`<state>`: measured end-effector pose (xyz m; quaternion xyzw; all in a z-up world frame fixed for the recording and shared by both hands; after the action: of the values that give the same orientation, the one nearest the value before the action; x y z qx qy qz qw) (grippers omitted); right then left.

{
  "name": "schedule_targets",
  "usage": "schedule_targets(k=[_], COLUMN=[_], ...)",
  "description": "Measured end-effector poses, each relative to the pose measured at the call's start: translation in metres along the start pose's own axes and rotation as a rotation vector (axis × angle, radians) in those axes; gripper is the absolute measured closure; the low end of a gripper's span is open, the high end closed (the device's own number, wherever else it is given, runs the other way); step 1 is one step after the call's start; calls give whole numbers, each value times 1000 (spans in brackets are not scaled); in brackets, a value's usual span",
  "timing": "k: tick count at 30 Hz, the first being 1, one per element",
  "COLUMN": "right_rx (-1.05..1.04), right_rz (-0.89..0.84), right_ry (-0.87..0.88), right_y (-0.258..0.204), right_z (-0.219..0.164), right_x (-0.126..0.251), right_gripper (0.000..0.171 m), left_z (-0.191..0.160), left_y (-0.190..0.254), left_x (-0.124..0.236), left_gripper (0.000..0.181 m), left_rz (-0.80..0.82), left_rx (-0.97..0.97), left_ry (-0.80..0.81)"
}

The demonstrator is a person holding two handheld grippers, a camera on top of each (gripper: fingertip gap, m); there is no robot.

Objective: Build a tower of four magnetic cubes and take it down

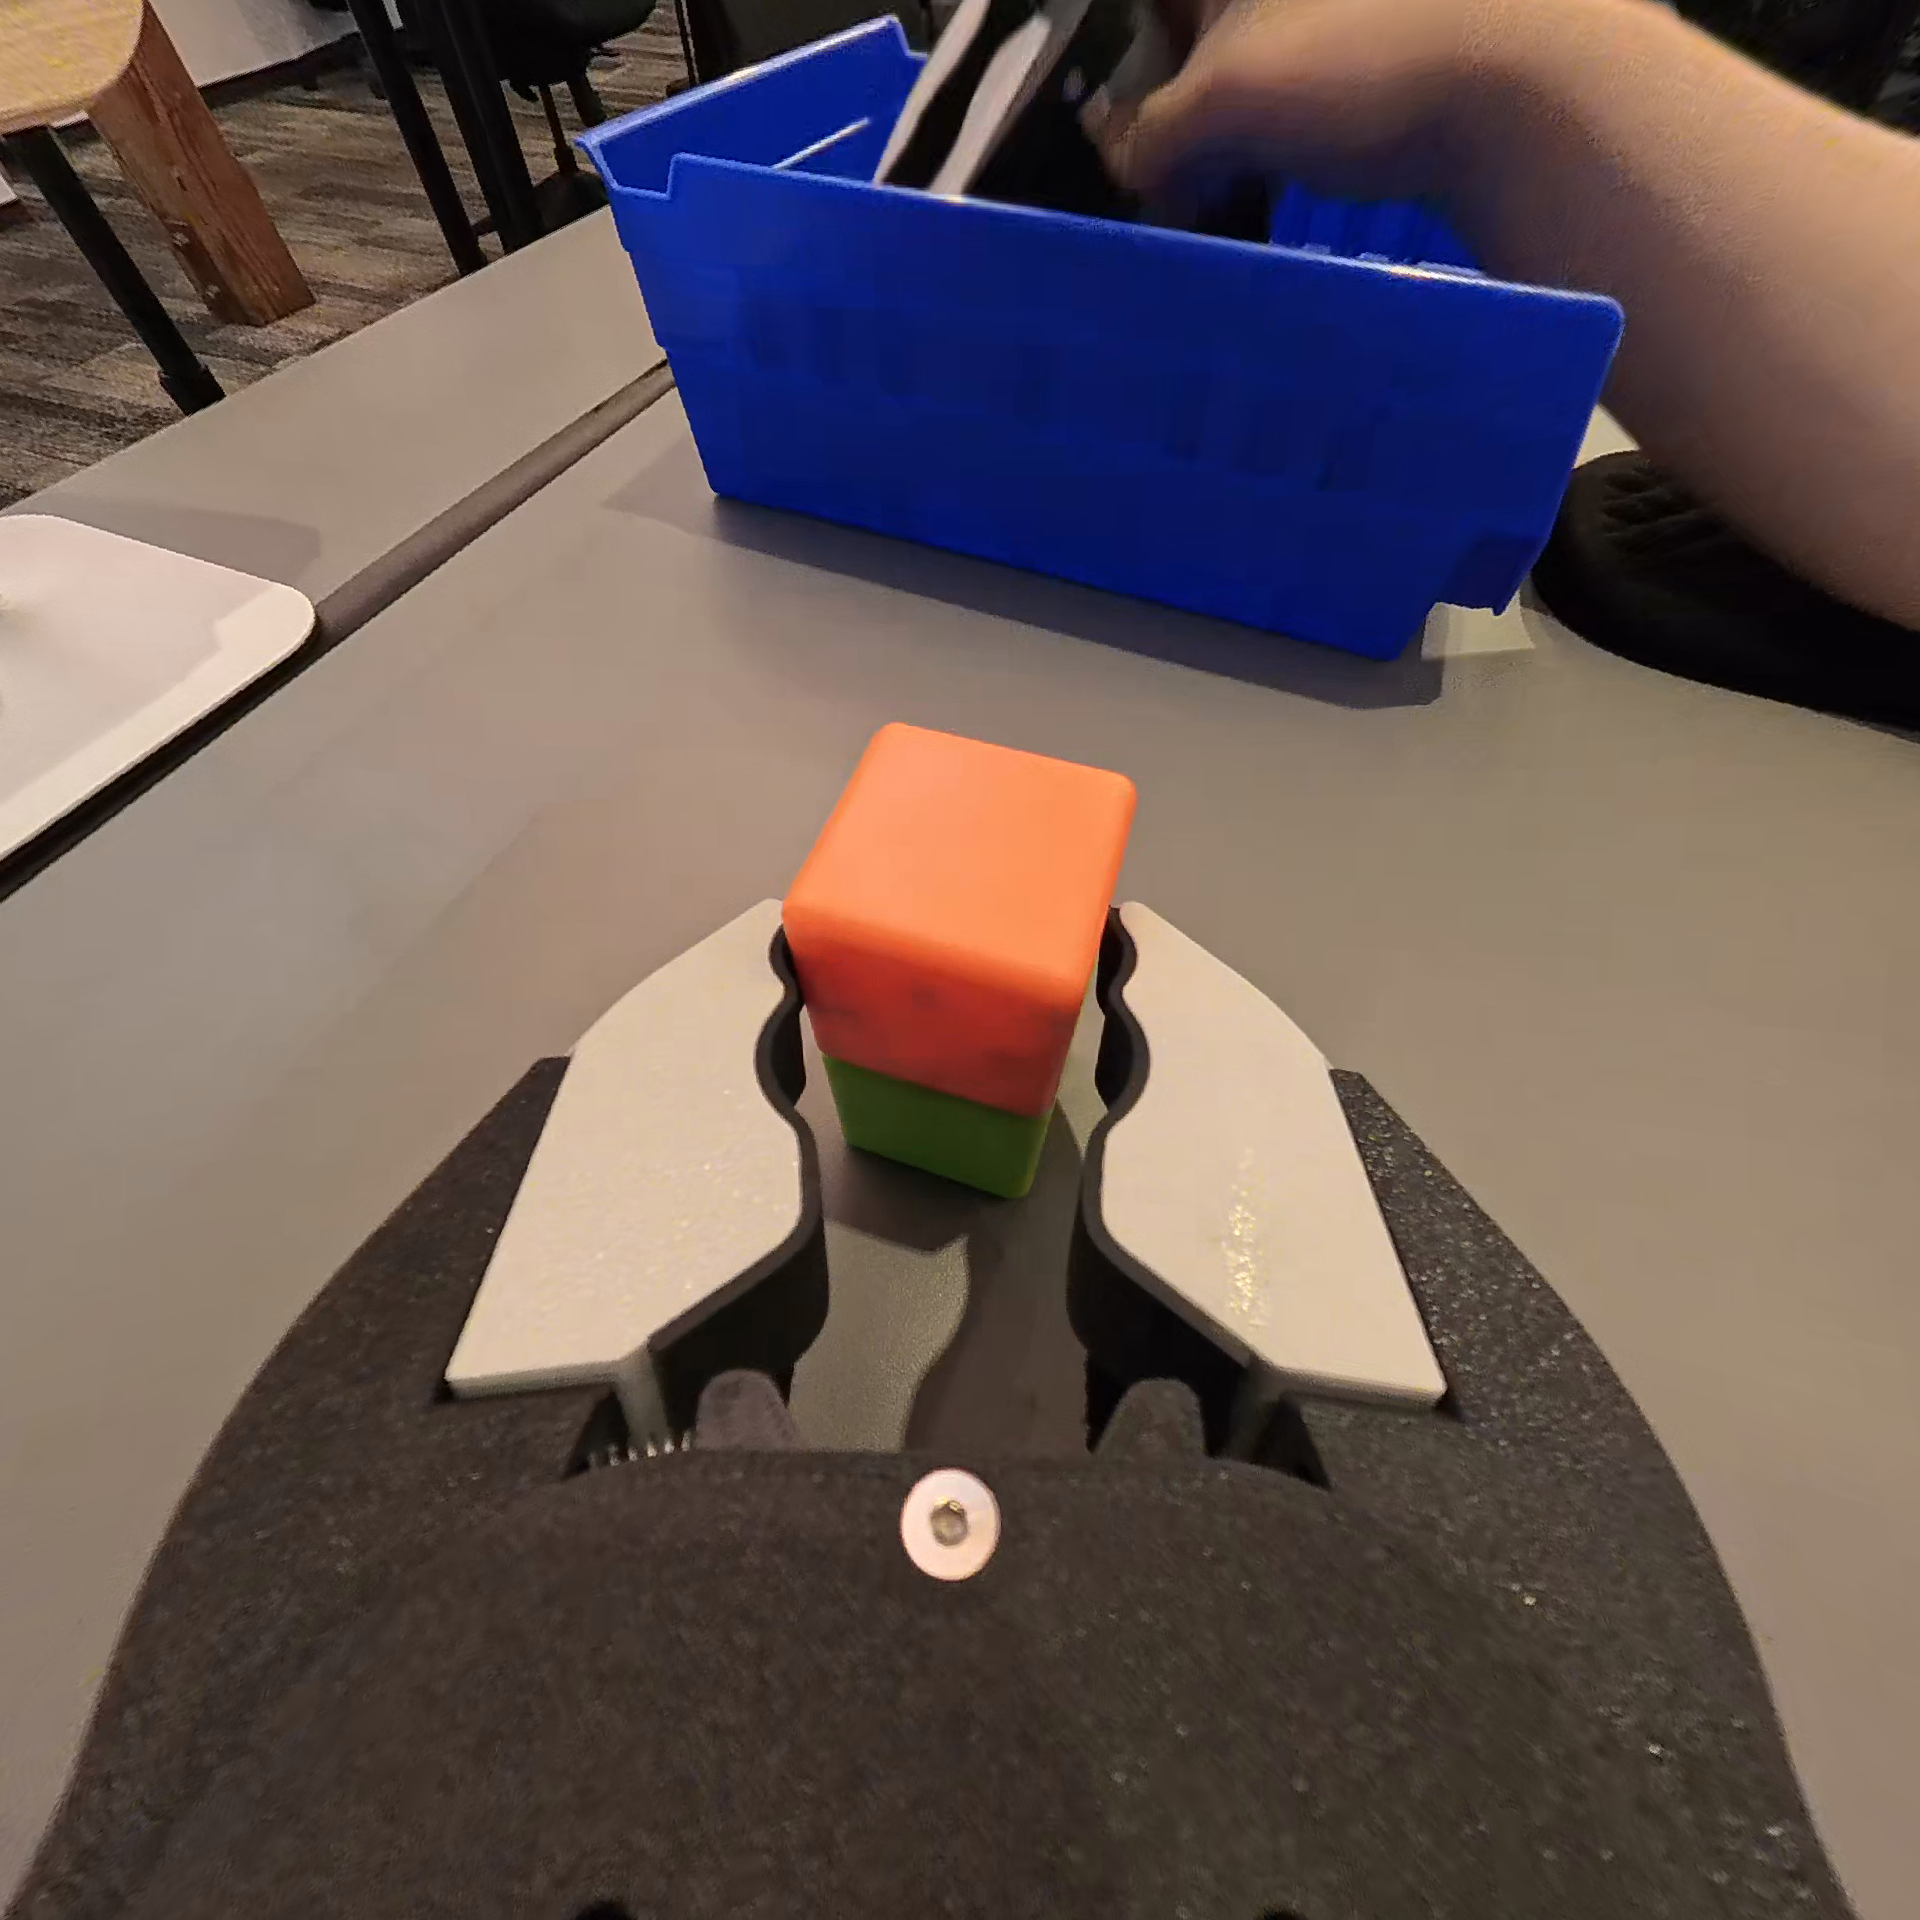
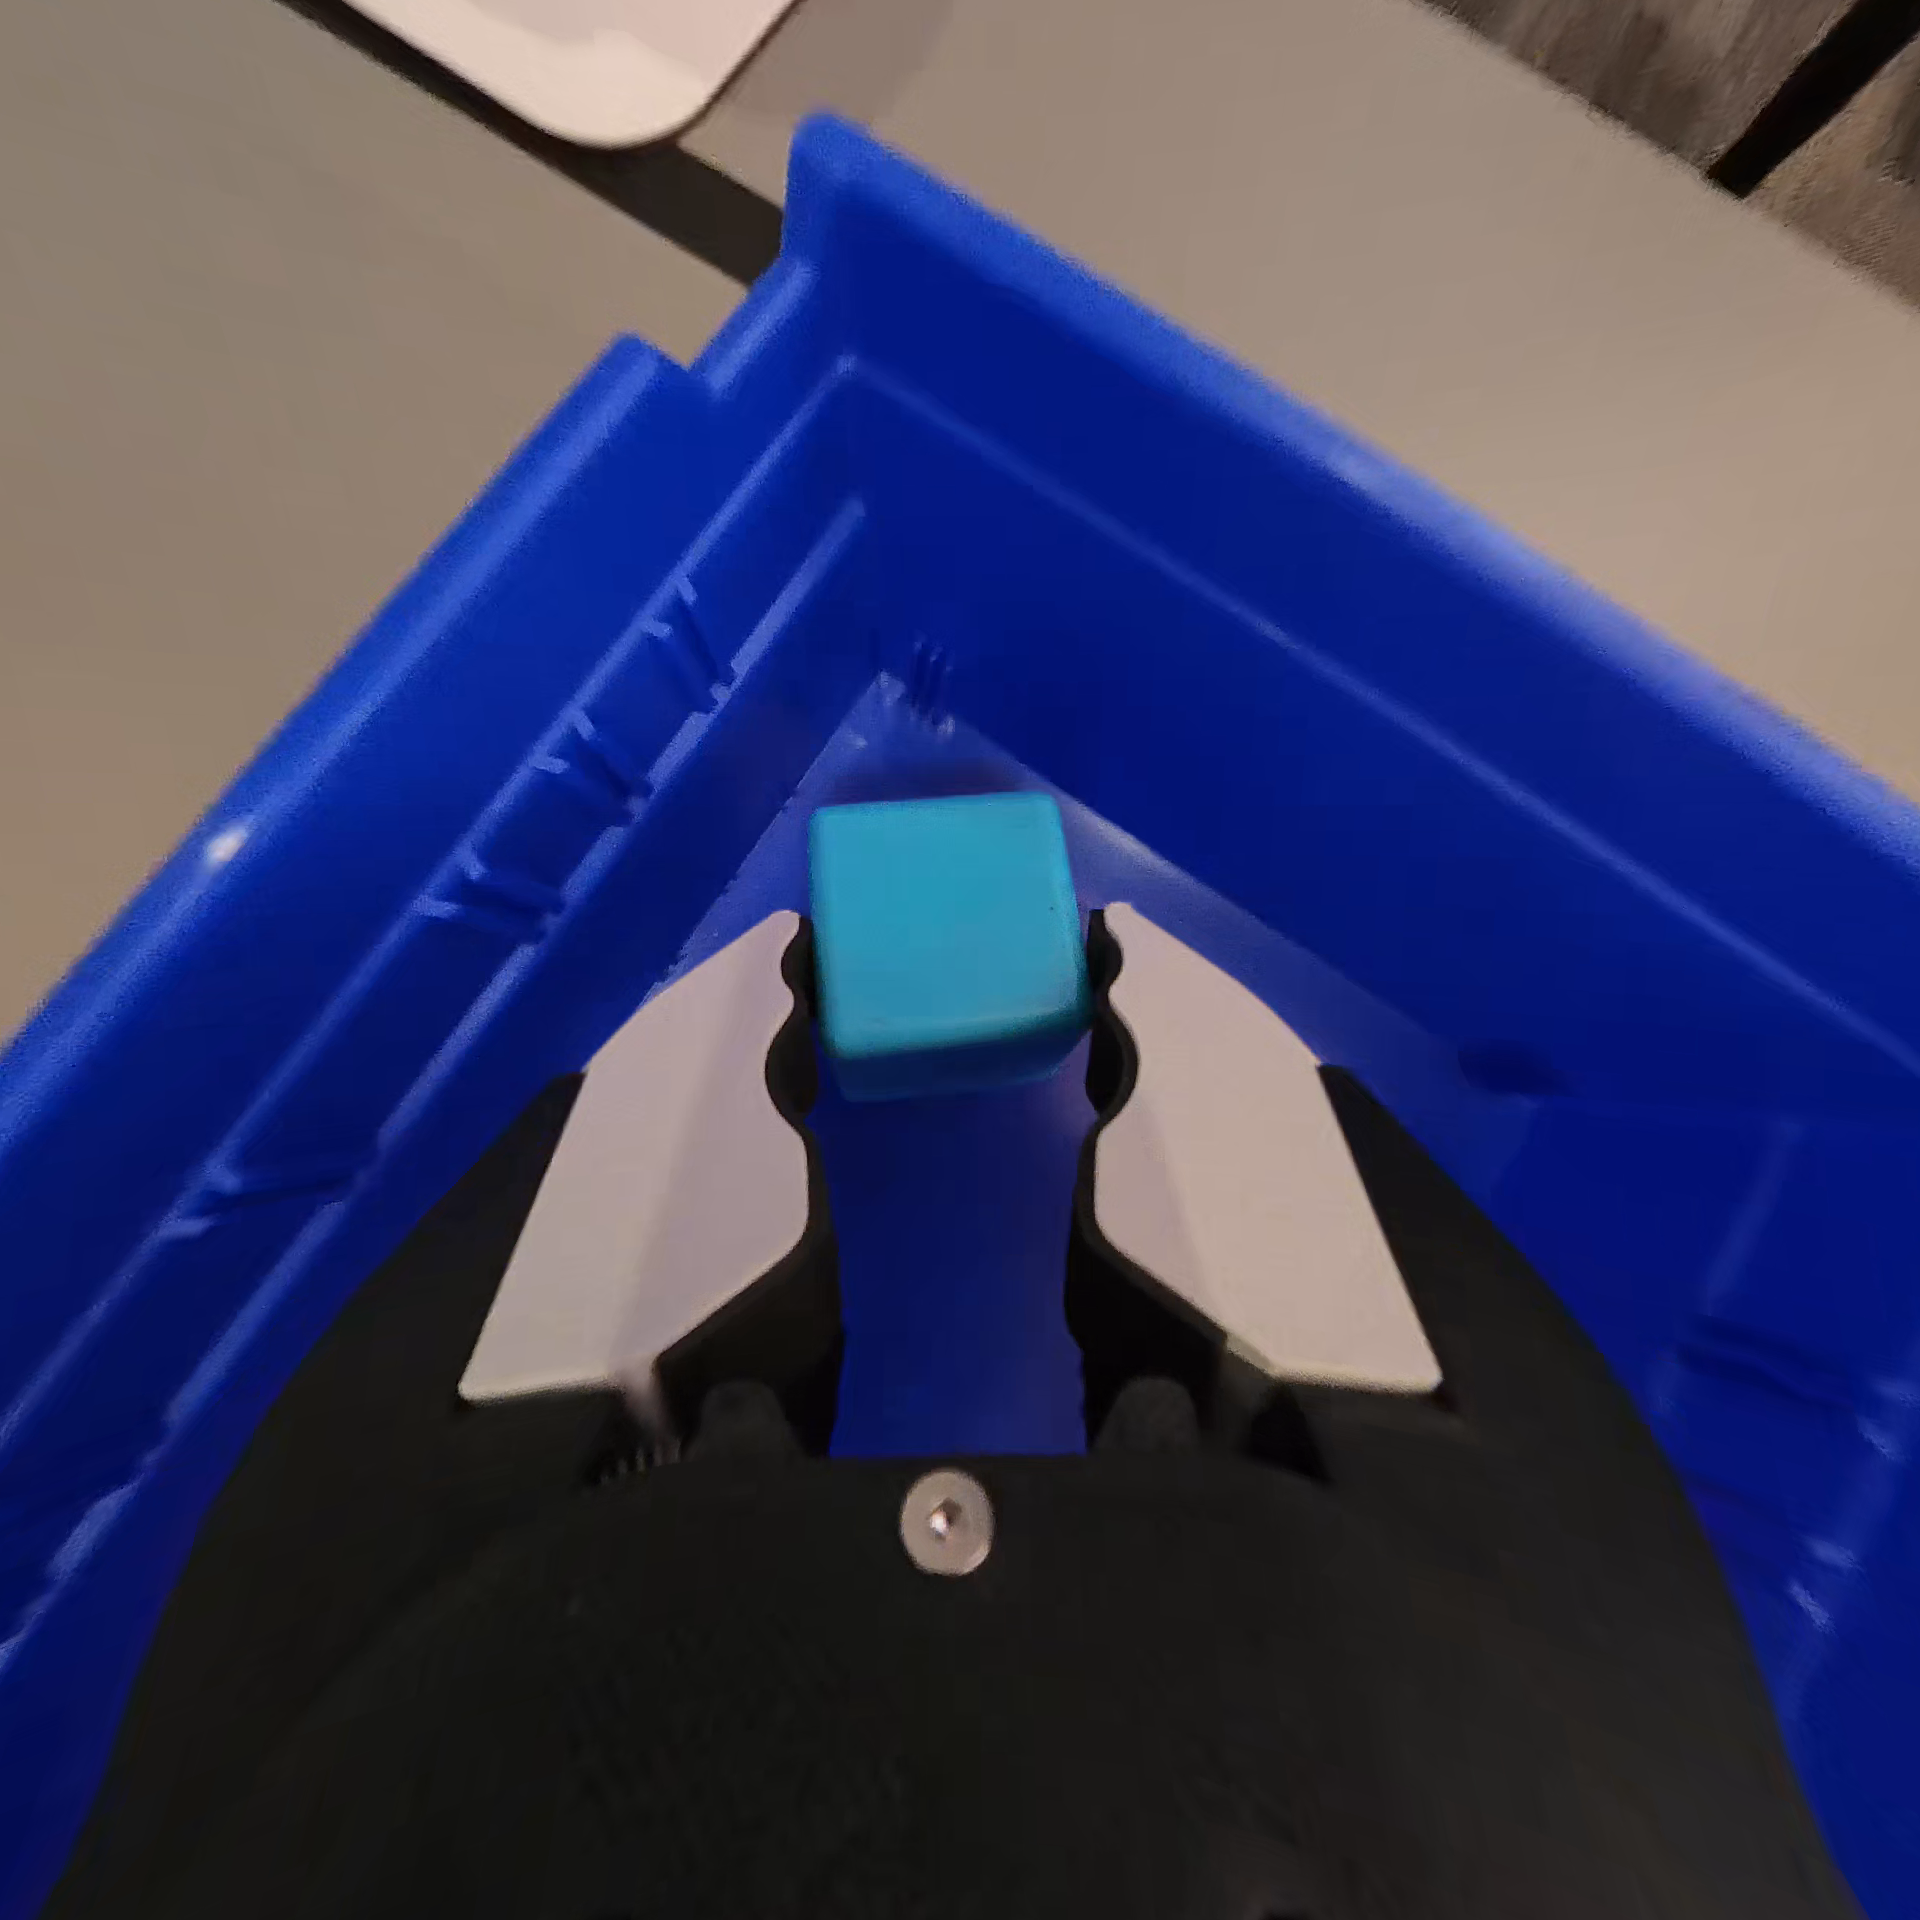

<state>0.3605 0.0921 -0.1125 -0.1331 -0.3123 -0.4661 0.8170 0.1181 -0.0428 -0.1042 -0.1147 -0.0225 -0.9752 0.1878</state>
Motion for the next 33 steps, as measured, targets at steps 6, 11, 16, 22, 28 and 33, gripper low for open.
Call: schedule_targets(k=[6,11,16,22,28,33], right_rx=[7,34,54,308,398,465], right_rz=[40,9,-44,443,835,823], right_ry=[-80,-82,123,485,334,199], right_y=[-4,7,11,-120,-237,-264], right_z=[-21,-16,36,108,91,68], right_x=[-13,5,57,111,92,60], right_gripper=[120,111,112,110,106,105], left_z=[0,-14,-30,-41,-46,-46], left_y=[0,5,5,4,6,8], left_x=[0,0,-3,-6,-6,-4], left_gripper=[128,111,109,121,128,128], left_rz=[-5,-14,32,13,-26,-46], left_rx=[4,-17,-92,-53,-26,-35], left_ry=[-4,-105,-212,-299,-337,-336])
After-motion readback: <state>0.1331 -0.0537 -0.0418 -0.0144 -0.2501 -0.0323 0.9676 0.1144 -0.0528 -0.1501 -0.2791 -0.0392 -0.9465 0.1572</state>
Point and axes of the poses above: each gripper's, where its closed fingertips meet, x back along the fingers, z out of its top, y = z × x across the jaws, the point moved 1 cm from there along x, back along the fingers, and after that the axes turned 10 degrees about y, right-handed, at the moved point
